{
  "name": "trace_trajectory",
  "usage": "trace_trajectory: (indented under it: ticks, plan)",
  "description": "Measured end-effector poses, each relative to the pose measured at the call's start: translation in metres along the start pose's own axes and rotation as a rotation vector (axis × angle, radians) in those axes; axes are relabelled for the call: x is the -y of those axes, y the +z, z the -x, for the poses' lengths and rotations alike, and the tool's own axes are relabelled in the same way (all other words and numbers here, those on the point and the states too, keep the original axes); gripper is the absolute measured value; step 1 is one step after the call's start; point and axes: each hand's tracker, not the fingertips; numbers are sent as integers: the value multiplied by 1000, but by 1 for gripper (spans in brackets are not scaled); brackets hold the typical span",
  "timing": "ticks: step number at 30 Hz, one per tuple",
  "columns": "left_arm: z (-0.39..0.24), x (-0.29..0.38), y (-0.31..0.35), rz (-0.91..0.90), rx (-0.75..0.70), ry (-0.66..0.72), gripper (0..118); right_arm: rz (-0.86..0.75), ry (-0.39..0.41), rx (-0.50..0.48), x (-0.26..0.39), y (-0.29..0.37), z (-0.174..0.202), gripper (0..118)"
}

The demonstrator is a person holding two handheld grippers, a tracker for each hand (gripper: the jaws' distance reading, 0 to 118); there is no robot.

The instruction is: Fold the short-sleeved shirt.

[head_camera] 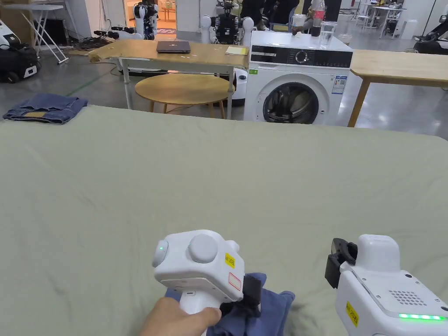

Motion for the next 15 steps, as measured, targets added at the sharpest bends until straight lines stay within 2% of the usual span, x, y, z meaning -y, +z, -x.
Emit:
trace_trajectory:
  ticks: [5, 10, 11, 13, 15]
  plan:
    - [-5, 7, 34, -28, 68, -16, 41, 1, 5, 1, 1, 1, -2, 0]
    - [3, 6, 70, -185, 240, 11, 41, 3, -5, 2, 2, 3, -5, 0]
    - [5, 4, 70, -196, 236, 4, 36, 3, -9, 3, 2, 3, -5, 0]
    - [9, 1, 61, -182, 193, 16, 15, 4, -14, 1, 2, 3, -6, 0]
    - [15, 1, 44, -141, 157, 4, 8, 5, -11, 2, 3, 3, -7, 0]
